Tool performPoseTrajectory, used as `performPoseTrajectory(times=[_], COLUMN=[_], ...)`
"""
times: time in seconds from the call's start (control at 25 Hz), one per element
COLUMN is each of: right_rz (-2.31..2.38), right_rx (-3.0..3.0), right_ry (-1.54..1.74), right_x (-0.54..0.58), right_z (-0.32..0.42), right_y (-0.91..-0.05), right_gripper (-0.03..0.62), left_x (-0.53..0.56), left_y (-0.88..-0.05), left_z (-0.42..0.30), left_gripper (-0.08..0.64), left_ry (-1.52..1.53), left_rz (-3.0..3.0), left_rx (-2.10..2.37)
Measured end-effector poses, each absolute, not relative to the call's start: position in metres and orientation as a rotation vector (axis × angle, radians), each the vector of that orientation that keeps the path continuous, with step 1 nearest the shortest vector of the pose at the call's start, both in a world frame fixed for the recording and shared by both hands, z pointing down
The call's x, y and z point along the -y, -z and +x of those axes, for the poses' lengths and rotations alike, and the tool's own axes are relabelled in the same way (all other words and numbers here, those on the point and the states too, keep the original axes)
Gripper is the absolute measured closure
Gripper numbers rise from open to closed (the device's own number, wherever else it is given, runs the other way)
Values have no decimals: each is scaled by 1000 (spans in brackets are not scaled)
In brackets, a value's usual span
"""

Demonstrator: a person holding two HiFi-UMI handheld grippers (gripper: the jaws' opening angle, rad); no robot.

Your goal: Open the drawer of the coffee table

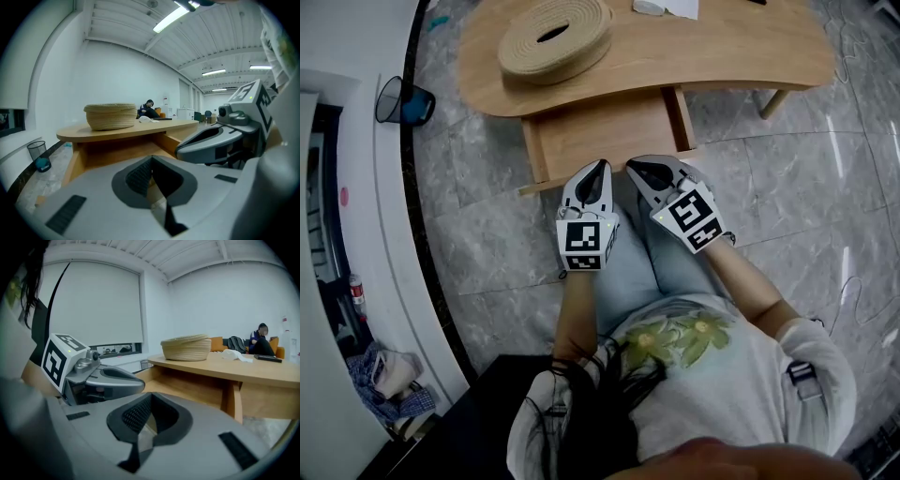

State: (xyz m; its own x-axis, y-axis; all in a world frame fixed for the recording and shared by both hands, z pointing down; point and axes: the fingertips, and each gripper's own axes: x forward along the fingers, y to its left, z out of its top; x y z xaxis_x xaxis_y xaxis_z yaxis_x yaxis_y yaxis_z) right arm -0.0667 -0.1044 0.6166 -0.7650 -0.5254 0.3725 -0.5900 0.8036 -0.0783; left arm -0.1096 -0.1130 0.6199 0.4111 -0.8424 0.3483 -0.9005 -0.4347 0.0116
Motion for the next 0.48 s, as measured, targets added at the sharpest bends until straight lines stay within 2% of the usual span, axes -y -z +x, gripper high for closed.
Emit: performPoseTrajectory(times=[0.48], right_rz=[818], right_rx=[2563], right_ry=[-302], right_x=[107], right_z=[-69], right_y=[-636], right_gripper=[584], left_x=[117], left_y=[-634], left_z=[-112], left_gripper=[545], left_ry=[-522], left_rz=[2402], left_rx=[1558])
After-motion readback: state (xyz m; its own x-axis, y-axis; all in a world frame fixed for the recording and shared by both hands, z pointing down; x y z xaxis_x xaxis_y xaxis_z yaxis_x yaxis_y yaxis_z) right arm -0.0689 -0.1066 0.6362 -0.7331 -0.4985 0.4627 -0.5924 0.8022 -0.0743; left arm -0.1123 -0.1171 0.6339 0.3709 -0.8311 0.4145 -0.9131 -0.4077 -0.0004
